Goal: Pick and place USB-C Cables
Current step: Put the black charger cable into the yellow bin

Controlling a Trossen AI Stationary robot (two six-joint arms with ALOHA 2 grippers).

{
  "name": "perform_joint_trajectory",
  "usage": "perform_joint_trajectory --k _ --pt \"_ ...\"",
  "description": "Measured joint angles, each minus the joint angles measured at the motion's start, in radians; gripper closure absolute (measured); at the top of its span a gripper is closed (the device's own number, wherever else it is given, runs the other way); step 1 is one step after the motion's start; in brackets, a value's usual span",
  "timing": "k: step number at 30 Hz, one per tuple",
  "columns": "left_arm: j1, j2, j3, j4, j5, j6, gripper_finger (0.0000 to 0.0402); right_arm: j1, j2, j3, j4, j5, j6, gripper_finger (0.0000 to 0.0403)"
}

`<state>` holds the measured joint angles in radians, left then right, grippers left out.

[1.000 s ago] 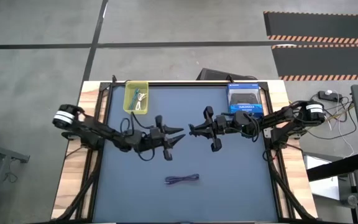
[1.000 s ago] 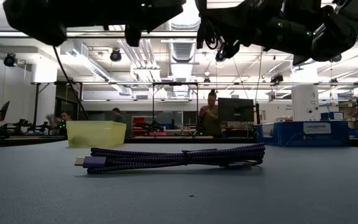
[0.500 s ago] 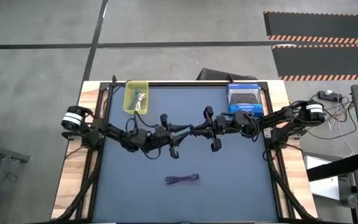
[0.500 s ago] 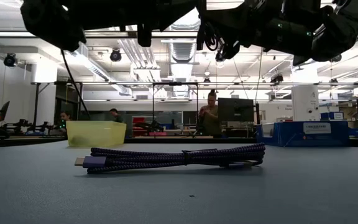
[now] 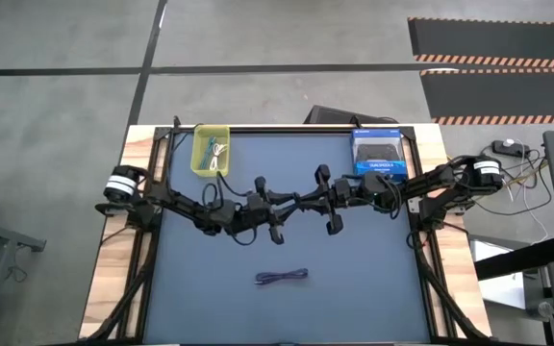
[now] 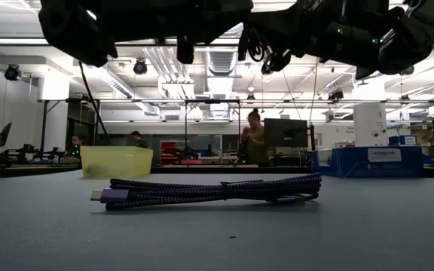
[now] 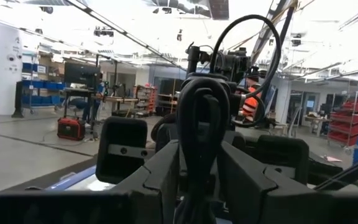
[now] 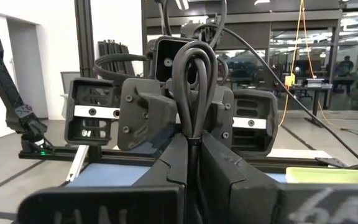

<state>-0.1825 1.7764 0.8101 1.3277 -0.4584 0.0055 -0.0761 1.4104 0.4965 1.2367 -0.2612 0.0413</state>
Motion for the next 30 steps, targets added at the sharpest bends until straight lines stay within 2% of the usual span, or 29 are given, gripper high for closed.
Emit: perform_joint_trajectory --k 6,12,25,30 --pt "0.0 0.001 0.004 -0.001 0.0 0.001 0.0316 0.0 0.0 0.0 -0.006 0.0 0.001 0.039" --pt "0.001 0.001 0.003 0.0 -0.001 0.002 0.0376 0.0 0.0 0.0 -0.005 -0.001 0.006 0.0381" --pt "0.001 0.001 0.003 -0.003 -0.001 0.0 0.0387 -0.001 0.0 0.0 -0.028 0.003 0.055 0.0271" --pt "0.001 -0.011 0.001 -0.008 -0.022 0.0 0.0387 -0.001 -0.022 0.0 -0.047 0.002 0.065 0.0243"
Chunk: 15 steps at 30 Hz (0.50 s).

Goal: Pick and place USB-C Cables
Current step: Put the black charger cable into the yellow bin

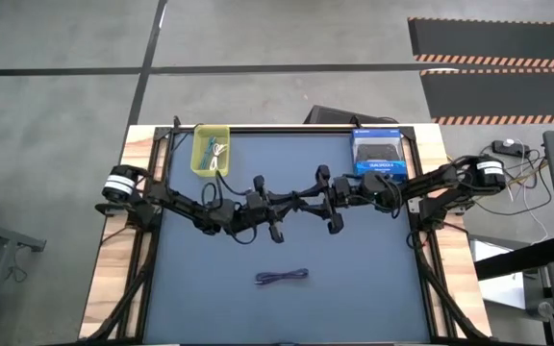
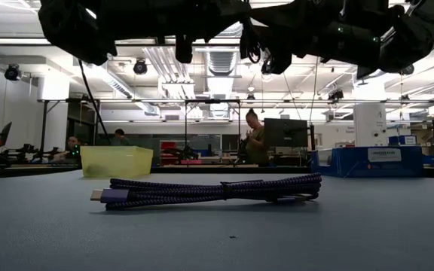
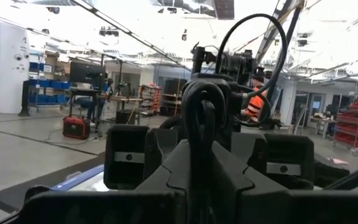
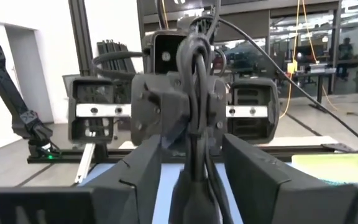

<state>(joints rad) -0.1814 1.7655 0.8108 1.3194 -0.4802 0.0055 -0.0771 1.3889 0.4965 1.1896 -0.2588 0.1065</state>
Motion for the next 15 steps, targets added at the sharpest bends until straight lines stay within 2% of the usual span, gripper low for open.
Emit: perform_joint_trajectory --k 3,7,12,15 --pt "0.0 -0.015 0.0 -0.014 -0.01 -0.001 0.0387 -0.005 -0.044 0.0 -0.083 0.0 0.0 0.0234" --pt "0.0 -0.062 -0.002 -0.124 -0.075 -0.018 0.0387 -0.01 -0.132 0.0 -0.255 0.023 -0.013 0.0233" --pt "0.009 -0.147 -0.001 -0.331 -0.164 -0.068 0.0388 -0.01 -0.266 0.0 -0.553 0.079 -0.085 0.0239" --pt "0.023 -0.209 0.003 -0.497 -0.182 -0.125 0.0389 -0.01 -0.34 0.0 -0.723 0.125 -0.105 0.0246"
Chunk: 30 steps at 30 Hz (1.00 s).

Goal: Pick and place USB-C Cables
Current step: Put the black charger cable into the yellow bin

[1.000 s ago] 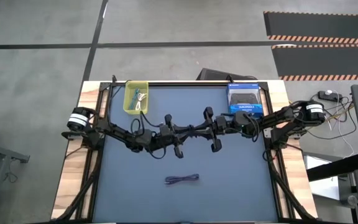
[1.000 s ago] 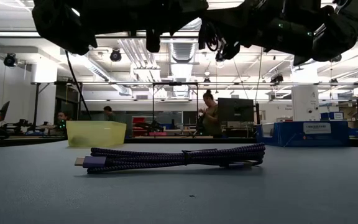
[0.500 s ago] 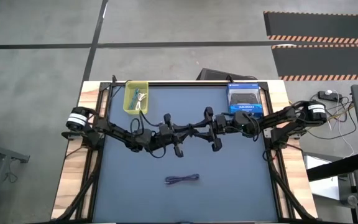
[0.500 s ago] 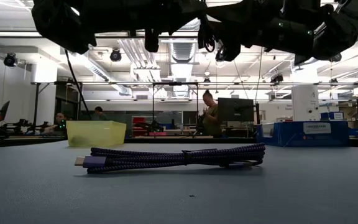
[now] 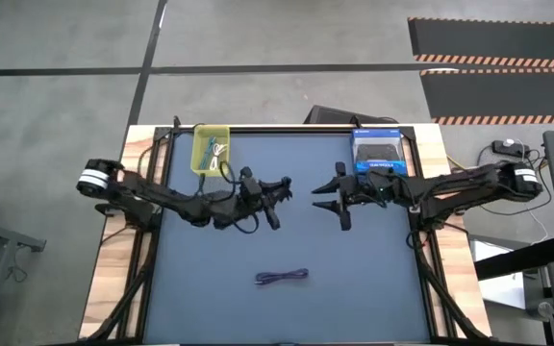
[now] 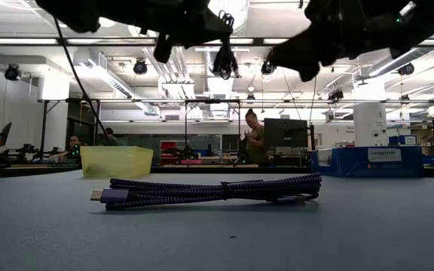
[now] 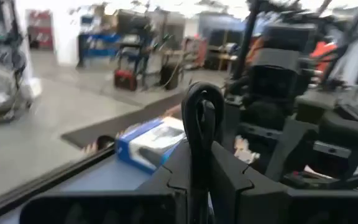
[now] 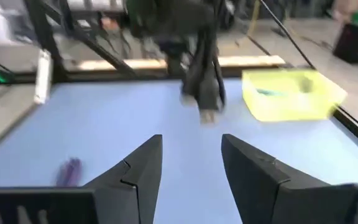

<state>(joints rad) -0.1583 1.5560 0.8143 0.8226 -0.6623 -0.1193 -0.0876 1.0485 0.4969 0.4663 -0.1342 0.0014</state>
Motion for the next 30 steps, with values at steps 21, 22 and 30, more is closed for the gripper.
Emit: perform_joint_trajectory --k 21,22,30 --pt "0.226 -0.22 0.18 -1.1 0.008 -0.498 0.0389 -0.002 -0.197 -0.001 -0.366 0.086 -0.092 0.0289" --pt "0.237 -0.217 0.204 -1.16 0.022 -0.509 0.0389 -0.002 -0.196 -0.001 -0.366 0.086 -0.093 0.029" --pt "0.322 -0.154 0.389 -1.567 0.084 -0.559 0.0389 -0.003 -0.205 0.0 -0.367 0.085 -0.122 0.0301"
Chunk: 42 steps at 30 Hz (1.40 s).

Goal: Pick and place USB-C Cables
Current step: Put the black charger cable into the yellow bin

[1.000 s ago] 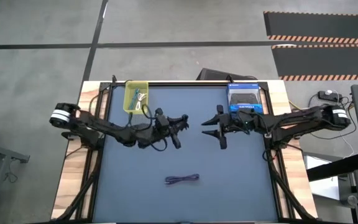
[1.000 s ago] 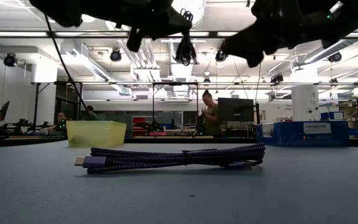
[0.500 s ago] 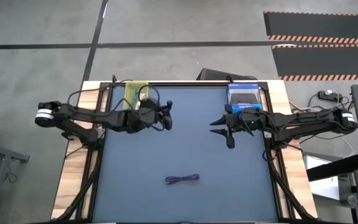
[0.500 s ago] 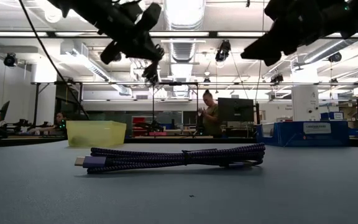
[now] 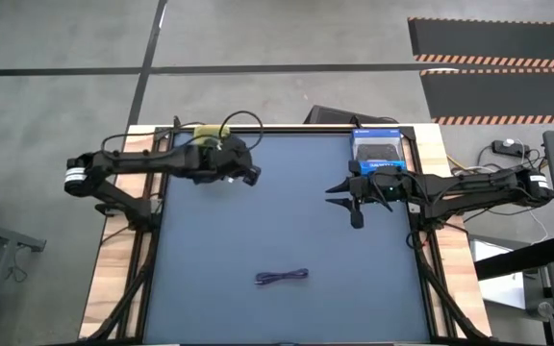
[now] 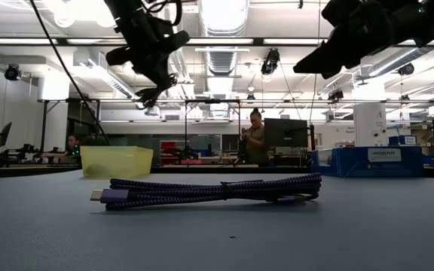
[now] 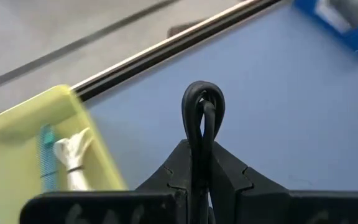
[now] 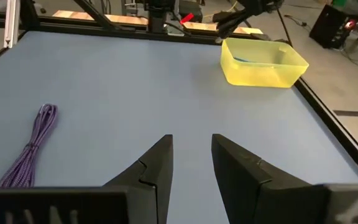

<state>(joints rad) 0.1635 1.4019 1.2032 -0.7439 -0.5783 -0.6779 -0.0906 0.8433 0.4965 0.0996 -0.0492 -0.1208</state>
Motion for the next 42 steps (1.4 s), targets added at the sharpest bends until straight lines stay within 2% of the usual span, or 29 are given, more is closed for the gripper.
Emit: perform_joint_trajectory --k 8,18,23,26,33,42 --pt "0.153 0.079 0.095 -0.243 0.066 -0.021 0.0389 0.0 0.001 0.0 -0.007 -0.001 -0.021 0.0316" --pt "0.446 0.116 0.094 -0.233 0.259 0.153 0.0389 0.0 0.002 0.0 -0.021 -0.001 -0.037 0.033" --pt "0.621 0.117 0.094 -0.227 0.381 0.204 0.0389 0.0 0.002 0.0 -0.021 -0.001 -0.039 0.0333" --pt "0.689 0.117 0.094 -0.226 0.425 0.218 0.0389 0.0 0.002 0.0 -0.021 -0.001 -0.041 0.033" --pt "0.754 0.146 0.092 -0.208 0.47 0.249 0.0389 0.0 0.002 0.0 -0.021 -0.001 -0.049 0.0332" --pt "0.758 0.261 0.091 -0.197 0.499 0.271 0.0389 0.0 0.002 0.0 -0.021 -0.001 -0.048 0.0329"
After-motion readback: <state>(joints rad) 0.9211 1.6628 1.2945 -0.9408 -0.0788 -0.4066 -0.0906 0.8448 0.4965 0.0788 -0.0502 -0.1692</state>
